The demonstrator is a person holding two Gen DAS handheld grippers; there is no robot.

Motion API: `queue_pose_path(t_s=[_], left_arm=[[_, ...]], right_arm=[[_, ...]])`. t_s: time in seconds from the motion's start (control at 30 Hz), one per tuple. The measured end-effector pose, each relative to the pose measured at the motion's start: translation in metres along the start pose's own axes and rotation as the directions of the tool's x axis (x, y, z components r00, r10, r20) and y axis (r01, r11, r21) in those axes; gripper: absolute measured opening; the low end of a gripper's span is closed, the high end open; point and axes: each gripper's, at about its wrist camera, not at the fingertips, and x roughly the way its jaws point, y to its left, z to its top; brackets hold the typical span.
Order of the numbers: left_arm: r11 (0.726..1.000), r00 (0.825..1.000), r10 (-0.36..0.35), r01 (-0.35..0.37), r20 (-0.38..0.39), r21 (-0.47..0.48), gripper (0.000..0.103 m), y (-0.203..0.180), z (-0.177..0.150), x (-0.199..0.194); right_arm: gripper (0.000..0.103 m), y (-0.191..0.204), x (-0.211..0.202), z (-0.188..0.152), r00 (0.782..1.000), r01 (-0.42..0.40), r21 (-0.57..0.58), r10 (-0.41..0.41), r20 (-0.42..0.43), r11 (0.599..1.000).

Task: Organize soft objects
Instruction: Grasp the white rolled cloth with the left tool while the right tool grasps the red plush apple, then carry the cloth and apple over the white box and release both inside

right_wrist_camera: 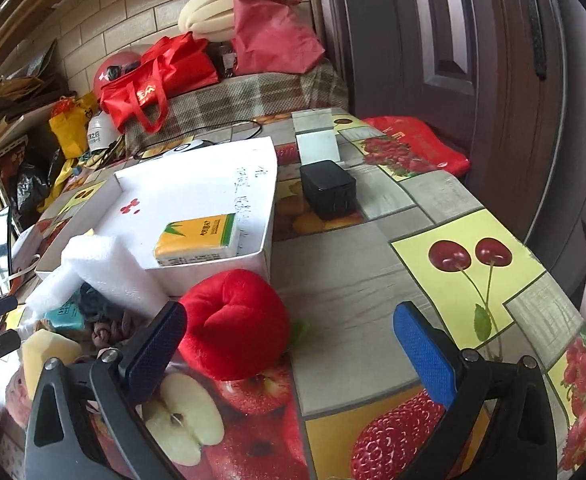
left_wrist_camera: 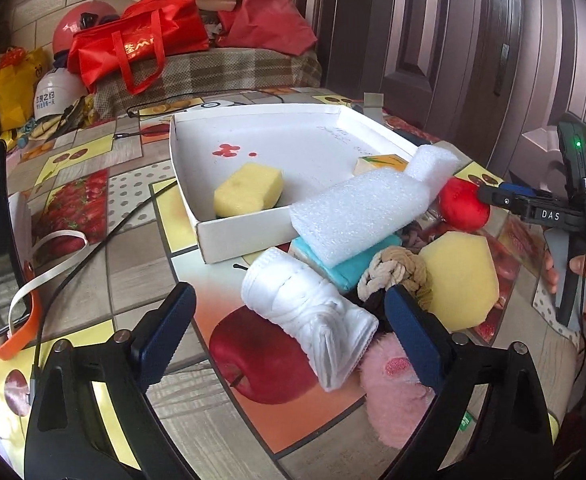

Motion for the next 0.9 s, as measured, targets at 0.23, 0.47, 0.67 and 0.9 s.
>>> queue_pose_path(t_s=[0.23, 0.47, 0.67, 0.9], left_arm=[[0.998, 0.998, -0.01, 0.005, -0.07, -0.067, 0.069, 0.016, 0.0, 0.014], [0.998, 0.987, 0.017, -0.028, -0.162, -0.061, 0.069, 0.015, 0.0, 0.034], [0.996, 0.99, 0.001, -0.014, -0.14, -0.093, 0.034, 0.021, -0.001, 0.029], [0.994, 0.993, 0.086, -0.08, 0.085, -0.068, 0.034, 0.014, -0.002, -0.018]], right_arm=[[0.103, 0.036, 0.024, 0.001, 0.997, 0.019, -0.142, -0.029, -0.071, 0.99], [0.1, 0.039, 0.039, 0.002, 0.99, 0.018, -0.153, -0.038, -0.133, 0.988], [0.064, 0.036, 0.04, 0.001, 0.988, 0.013, -0.134, -0.033, -0.153, 0.991], [0.062, 0.02, 0.008, 0.003, 0.999, 0.051, -0.04, -0.051, 0.009, 0.998]])
